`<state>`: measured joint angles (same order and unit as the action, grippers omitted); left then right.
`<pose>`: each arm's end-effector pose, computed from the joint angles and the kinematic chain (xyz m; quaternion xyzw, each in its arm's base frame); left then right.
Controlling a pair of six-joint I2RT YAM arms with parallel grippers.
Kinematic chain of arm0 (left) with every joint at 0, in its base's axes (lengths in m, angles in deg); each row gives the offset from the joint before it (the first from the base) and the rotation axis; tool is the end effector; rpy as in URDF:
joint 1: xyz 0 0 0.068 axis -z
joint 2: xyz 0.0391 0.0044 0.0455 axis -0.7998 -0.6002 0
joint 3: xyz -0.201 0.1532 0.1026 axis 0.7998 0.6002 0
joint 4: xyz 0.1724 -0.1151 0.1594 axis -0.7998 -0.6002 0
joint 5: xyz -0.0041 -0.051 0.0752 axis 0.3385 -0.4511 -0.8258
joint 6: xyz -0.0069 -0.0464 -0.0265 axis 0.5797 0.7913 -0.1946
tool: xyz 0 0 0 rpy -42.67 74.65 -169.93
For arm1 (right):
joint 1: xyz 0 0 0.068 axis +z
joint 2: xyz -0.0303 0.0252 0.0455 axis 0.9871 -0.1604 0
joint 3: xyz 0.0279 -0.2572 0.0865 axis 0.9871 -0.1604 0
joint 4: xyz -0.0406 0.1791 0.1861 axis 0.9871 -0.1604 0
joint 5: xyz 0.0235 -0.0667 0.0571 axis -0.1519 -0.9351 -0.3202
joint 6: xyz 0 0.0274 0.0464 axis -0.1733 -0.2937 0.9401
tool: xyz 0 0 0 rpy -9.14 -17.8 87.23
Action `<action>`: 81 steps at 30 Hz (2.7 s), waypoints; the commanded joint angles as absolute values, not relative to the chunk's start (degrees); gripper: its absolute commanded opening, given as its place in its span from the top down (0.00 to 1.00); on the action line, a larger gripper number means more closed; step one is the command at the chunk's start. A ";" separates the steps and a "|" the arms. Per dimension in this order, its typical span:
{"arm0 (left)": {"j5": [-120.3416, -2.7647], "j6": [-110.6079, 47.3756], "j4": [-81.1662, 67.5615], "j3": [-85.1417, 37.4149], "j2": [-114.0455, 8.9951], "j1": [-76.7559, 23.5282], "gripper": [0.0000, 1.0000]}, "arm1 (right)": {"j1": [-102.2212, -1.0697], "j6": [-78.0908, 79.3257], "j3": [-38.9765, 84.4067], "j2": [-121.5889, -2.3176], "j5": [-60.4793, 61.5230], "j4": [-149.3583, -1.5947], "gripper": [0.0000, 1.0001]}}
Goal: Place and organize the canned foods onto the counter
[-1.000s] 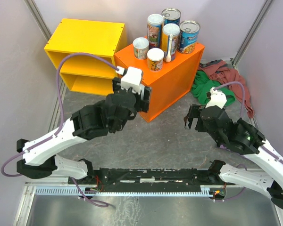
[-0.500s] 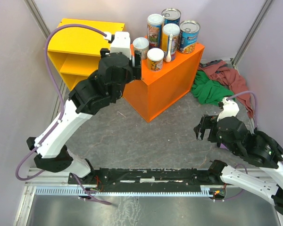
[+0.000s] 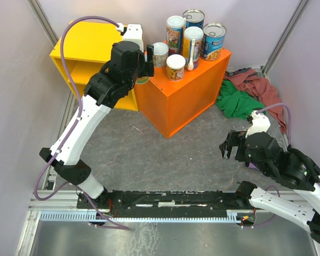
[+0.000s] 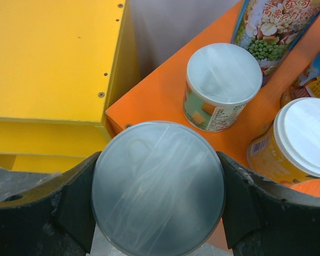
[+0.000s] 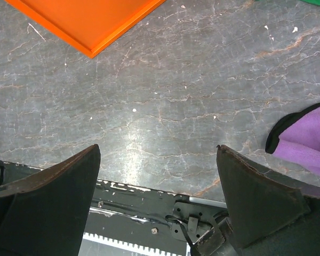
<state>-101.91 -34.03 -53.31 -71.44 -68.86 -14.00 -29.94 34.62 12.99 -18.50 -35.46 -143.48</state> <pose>0.2572 -0.1847 0.5159 0.0388 0.7862 -0.0334 0.6159 0.0627 0.0503 0.3755 0.0257 0.8855 0.1373 0.4432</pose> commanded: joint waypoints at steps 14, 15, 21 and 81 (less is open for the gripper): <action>-91.55 -33.80 -46.34 -82.36 -74.56 -16.26 0.97 | -30.20 36.48 11.91 -17.52 -33.78 -141.13 0.03; -91.32 -33.80 -46.28 -82.57 -74.77 -16.36 0.97 | -30.15 36.47 11.82 -17.52 -33.83 -141.07 0.03; -89.42 -34.14 -46.99 -84.29 -76.30 -16.47 0.97 | -30.15 36.88 11.18 -17.13 -33.85 -141.01 0.03; -126.09 -20.88 -28.68 -20.87 -30.36 5.02 0.01 | -30.15 39.47 17.51 -22.56 -58.03 -154.16 0.01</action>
<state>-115.16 -24.48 -31.34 -28.71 -34.96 -0.45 -29.94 38.12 15.42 -22.04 -51.50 -151.57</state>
